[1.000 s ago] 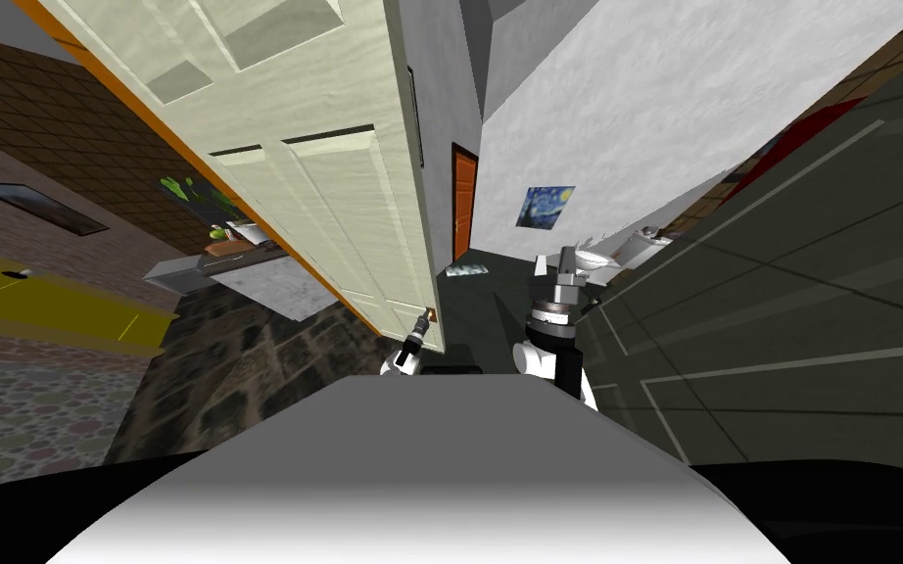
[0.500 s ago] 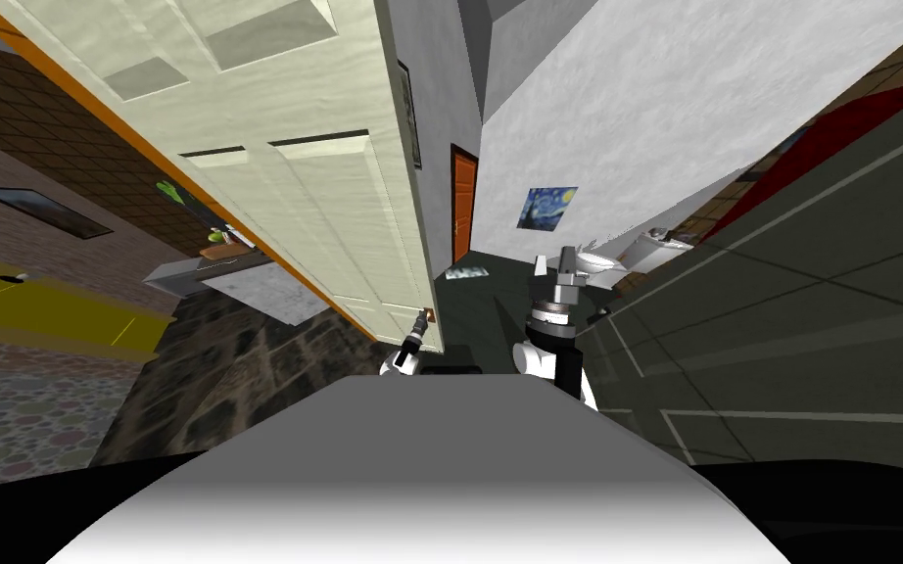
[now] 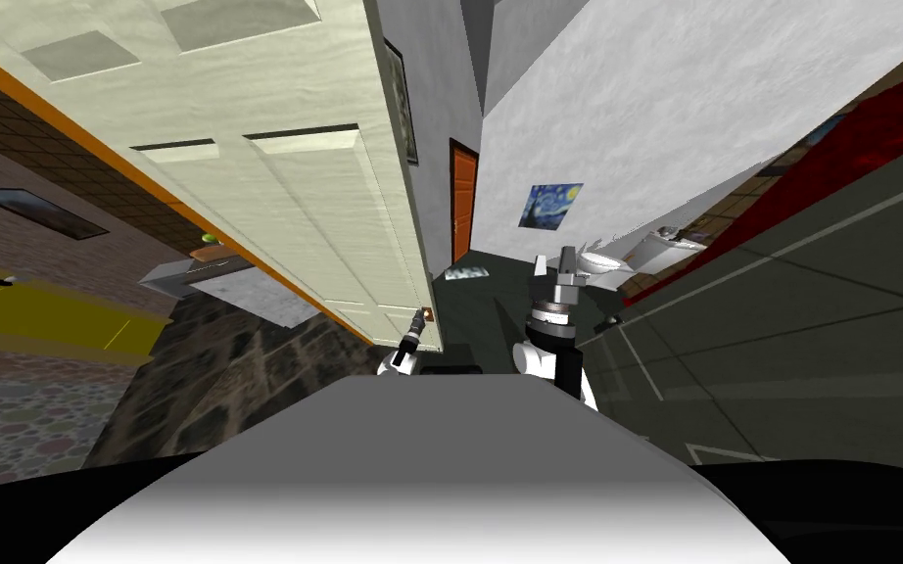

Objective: Push the door open

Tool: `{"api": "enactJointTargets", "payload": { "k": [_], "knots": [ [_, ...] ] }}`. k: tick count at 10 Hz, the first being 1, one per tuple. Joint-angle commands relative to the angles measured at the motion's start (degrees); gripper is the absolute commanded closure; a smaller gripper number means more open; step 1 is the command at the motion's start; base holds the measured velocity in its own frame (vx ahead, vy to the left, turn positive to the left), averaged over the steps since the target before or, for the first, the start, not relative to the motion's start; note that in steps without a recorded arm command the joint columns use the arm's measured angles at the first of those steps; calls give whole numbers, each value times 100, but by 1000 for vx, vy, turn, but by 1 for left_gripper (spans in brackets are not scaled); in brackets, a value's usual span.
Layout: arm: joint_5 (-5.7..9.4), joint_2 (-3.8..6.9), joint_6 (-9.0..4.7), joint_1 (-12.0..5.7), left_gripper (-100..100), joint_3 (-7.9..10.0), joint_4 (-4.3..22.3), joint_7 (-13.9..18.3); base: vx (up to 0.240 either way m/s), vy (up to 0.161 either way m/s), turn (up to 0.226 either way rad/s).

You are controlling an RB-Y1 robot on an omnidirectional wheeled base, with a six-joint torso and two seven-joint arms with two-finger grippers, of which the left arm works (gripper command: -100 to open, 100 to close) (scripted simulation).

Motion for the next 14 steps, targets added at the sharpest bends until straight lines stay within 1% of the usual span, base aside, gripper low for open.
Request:
{"api": "enactJointTargets", "payload": {
  "k": [1, 2, 3, 6, 8, 9, 11, 14],
  "knots": [
    [93, 66, -10, -95, 100, 173, 118, -58, 176, -78, 130],
    [93, 66, -10, -95, 100, 173, 118, -58, 107, -58, 58],
    [73, 44, 72, 1, -100, 123, -4, -44, -128, -53, 75],
    [86, 20, 109, -4, -100, 123, -48, -22, -250, -29, 48],
    [98, -30, 141, -7, -100, 123, -86, -3, -245, -21, 47],
    [96, -13, 120, -18, -100, 126, -51, -10, -120, -29, 9],
    [108, 10, 79, -6, -100, 151, -37, -29, 131, -9, -27],
    [121, 11, 30, 5, -100, 180, -22, -55, 204, -45, -19]
  ]
}}
